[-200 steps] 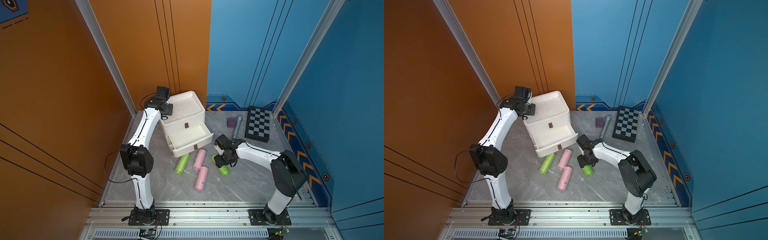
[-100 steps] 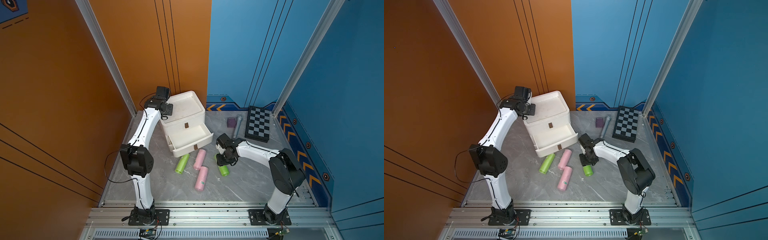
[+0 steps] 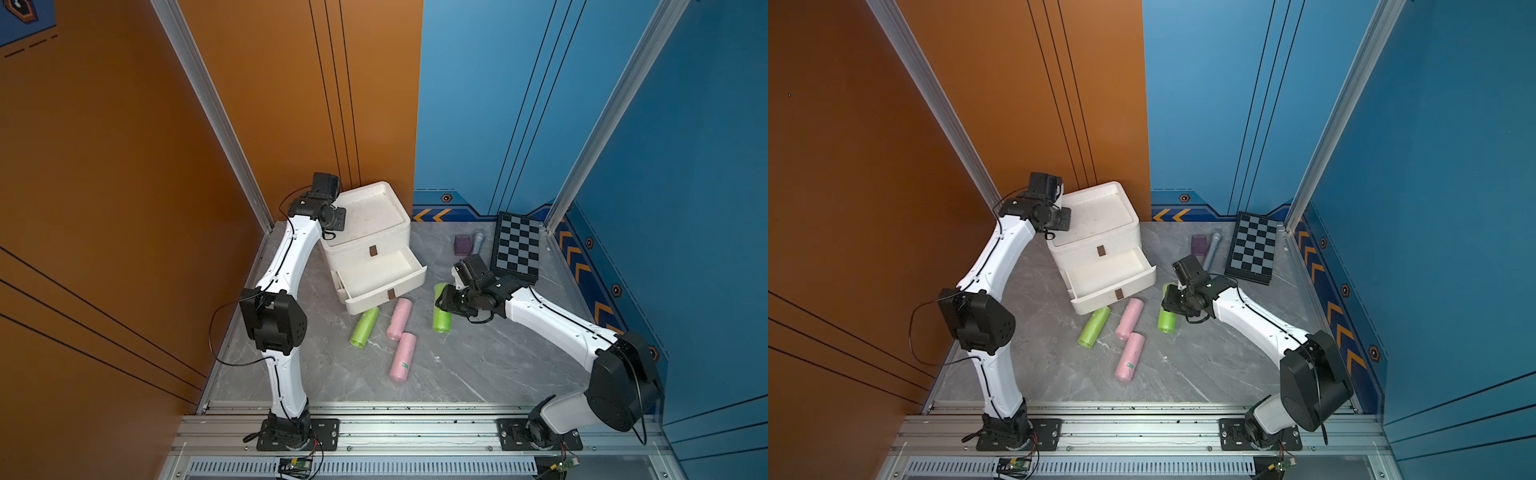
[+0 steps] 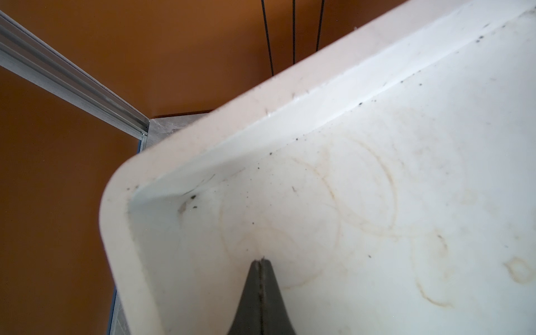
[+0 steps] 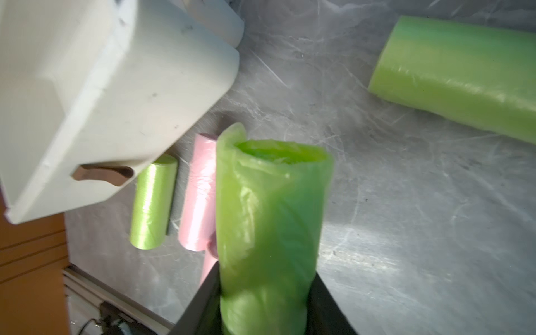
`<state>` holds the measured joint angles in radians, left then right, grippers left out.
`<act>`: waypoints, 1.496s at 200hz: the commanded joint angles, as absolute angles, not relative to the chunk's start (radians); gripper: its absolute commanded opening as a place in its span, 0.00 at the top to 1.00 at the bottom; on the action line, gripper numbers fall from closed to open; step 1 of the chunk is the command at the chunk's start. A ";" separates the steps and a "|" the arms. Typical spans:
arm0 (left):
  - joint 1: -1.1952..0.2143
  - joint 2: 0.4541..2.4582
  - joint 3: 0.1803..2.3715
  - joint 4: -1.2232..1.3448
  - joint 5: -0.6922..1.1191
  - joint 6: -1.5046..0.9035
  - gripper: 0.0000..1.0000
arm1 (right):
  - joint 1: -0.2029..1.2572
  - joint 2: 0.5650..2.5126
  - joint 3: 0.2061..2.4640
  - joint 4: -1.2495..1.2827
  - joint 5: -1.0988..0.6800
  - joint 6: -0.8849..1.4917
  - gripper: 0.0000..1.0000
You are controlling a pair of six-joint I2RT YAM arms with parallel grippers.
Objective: Sort the rolls of trash bags by color and place them into the drawer
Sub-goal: Pick up the roll of trash bags from the center of the board, then place the roll of trash bags in the drawer.
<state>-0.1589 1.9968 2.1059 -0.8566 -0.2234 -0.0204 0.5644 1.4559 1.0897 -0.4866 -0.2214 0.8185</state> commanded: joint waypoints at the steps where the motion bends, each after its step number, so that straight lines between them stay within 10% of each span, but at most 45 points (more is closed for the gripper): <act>1: -0.167 2.095 2.029 -1.165 -0.113 -0.038 1.00 | 0.586 1.417 1.048 -0.244 -0.232 1.143 0.68; 193: -0.163 2.097 2.030 -1.164 -0.098 -0.035 1.00 | 0.883 1.843 1.510 -0.020 0.404 1.697 0.61; 299: -0.156 2.112 2.031 -1.161 -0.092 -0.034 1.00 | 0.886 1.871 1.556 -0.114 0.431 1.684 0.28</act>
<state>-0.1551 1.9953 2.1105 -0.8677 -0.1818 -0.0238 0.8837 1.8629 1.5459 -0.0647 0.3977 1.6844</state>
